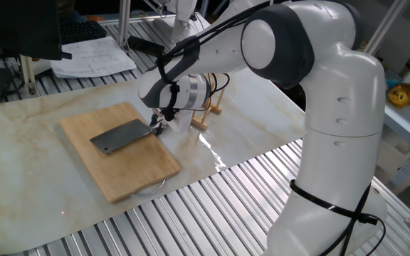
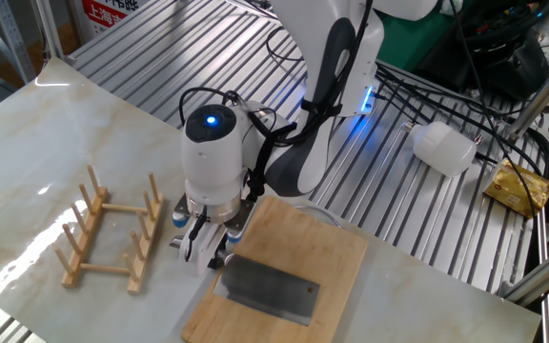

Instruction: Put the knife on the knife rack

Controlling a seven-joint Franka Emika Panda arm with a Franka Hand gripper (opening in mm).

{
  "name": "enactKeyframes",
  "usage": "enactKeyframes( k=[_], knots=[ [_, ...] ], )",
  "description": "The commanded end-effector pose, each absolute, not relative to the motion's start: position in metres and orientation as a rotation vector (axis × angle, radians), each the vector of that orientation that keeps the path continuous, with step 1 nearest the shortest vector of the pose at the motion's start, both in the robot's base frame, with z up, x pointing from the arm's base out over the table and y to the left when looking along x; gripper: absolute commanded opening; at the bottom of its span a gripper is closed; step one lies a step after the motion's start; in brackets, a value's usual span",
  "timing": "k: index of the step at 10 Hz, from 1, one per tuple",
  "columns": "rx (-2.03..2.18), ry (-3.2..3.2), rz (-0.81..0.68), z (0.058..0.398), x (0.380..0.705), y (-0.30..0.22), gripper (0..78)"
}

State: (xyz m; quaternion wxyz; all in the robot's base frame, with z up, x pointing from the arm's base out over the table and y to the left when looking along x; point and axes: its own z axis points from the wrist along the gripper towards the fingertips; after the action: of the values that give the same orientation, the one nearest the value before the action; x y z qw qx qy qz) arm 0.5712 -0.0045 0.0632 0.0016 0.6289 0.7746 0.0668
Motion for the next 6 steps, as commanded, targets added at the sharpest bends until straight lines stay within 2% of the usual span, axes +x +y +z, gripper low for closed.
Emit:
enactKeyframes(
  k=[1, 2, 6],
  knots=[
    [1.974, 2.422, 0.216, 0.064, 0.572, -0.005, 1.3],
    [1.891, 2.492, 0.183, 0.078, 0.569, -0.01, 1.3],
    [1.86, 2.517, 0.176, 0.088, 0.567, -0.014, 1.3]
  ],
)
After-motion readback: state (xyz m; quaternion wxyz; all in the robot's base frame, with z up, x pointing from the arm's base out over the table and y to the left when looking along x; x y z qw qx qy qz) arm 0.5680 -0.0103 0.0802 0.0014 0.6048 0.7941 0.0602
